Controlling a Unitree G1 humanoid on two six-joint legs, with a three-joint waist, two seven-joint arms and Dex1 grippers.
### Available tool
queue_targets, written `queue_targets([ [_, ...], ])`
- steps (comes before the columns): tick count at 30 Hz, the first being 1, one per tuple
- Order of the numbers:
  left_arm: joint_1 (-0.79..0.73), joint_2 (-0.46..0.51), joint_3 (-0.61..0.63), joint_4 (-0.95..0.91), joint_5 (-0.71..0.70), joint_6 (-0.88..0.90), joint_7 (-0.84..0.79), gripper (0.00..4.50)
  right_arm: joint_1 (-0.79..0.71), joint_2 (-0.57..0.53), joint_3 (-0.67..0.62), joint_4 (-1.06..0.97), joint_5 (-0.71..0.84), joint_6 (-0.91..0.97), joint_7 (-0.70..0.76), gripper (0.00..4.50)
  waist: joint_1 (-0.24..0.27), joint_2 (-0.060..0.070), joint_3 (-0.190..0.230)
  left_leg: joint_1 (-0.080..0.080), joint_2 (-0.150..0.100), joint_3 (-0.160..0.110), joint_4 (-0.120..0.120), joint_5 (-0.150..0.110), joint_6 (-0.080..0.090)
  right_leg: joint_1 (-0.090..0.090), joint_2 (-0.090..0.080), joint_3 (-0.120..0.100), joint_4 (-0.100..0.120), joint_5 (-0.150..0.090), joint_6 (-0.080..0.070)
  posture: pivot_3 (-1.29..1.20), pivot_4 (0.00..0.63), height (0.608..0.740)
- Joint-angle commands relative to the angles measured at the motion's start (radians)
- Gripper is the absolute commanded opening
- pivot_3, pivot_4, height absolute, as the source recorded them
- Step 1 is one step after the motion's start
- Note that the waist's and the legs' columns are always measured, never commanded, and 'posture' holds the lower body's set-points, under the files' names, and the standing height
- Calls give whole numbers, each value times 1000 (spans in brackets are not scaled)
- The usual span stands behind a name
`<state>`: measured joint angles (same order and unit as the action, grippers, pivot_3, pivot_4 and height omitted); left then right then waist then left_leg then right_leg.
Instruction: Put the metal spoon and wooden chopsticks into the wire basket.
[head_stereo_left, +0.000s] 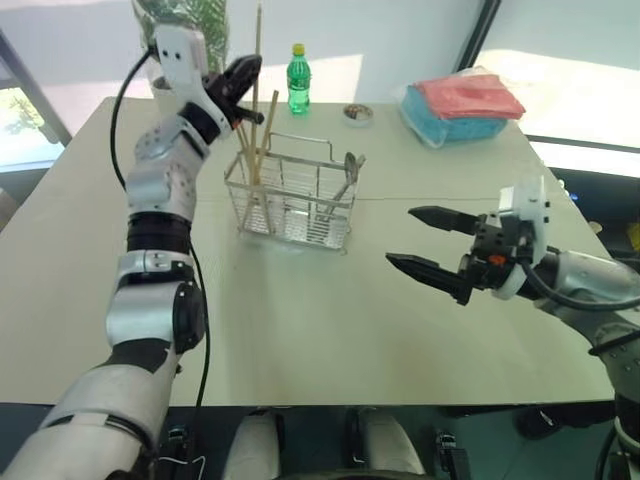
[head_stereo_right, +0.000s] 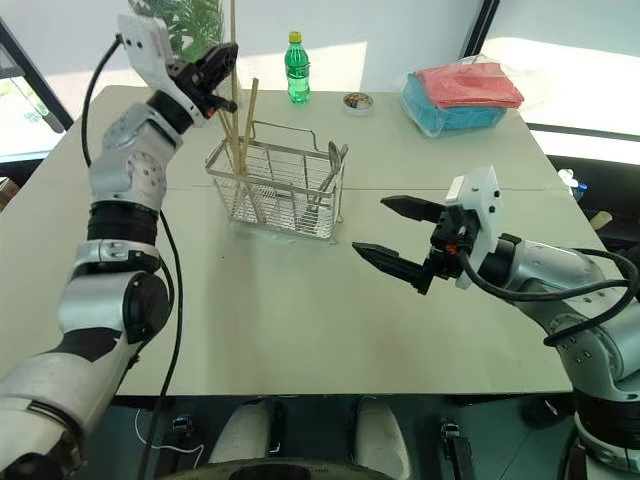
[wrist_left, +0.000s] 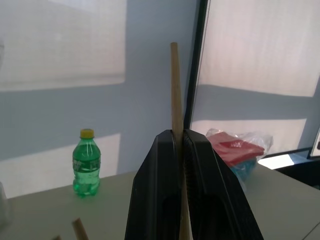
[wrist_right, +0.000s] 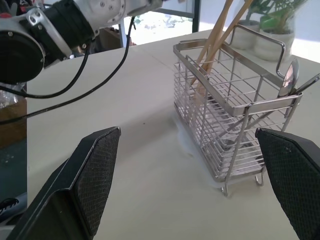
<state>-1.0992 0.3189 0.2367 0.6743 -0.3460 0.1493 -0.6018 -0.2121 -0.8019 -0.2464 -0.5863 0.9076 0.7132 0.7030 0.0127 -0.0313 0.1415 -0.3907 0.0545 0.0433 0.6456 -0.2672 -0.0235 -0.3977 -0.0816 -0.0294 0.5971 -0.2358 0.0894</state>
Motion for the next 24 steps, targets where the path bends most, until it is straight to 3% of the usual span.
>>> queue_targets([
  [1, 18, -7, -2, -82, -22, 24, -1, 1075, -7, -10, -31, -26, 16, -6, 2, 4500, 0, 0, 0, 0, 0, 0, 0, 0, 0, 0, 0, 0, 0, 0, 0, 0, 150, 723],
  [5, 47, -6, 2, -153, -39, 68, 6, 3167, -8, -14, -25, -22, 10, -11, 12, 4500, 1, 0, 0, 0, 0, 0, 0, 0, 0, 0, 0, 0, 0, 0, 0, 0, 150, 723],
  [8, 53, 15, 13, -222, -61, 123, 8, 4458, -16, -12, -16, -11, -2, -15, 16, 4500, 0, 0, 0, 0, 0, 0, 0, 0, 0, 0, 0, 0, 0, 0, 0, 0, 150, 723],
  [16, 65, 196, 52, -453, -148, 302, -52, 4458, -55, -3, 10, 55, -60, -40, 42, 4500, -4, 0, 0, 0, 0, -1, 0, 0, 0, 0, 0, 0, 0, 0, 0, 0, 150, 723],
  [20, 92, 348, 62, -473, -147, 338, -123, 4458, -80, 0, 30, 99, -107, -70, 62, 4500, -3, 1, 0, 1, 0, -1, -1, 0, 0, 0, 0, 0, 0, -1, -1, 0, 150, 723],
  [24, 221, 517, 62, -521, -157, 335, -296, 4458, -116, 4, 50, 154, -150, -98, 82, 4500, -4, 1, 1, 1, 0, 0, -1, 0, 0, 0, 0, 0, 0, -2, -4, 0, 150, 723],
])
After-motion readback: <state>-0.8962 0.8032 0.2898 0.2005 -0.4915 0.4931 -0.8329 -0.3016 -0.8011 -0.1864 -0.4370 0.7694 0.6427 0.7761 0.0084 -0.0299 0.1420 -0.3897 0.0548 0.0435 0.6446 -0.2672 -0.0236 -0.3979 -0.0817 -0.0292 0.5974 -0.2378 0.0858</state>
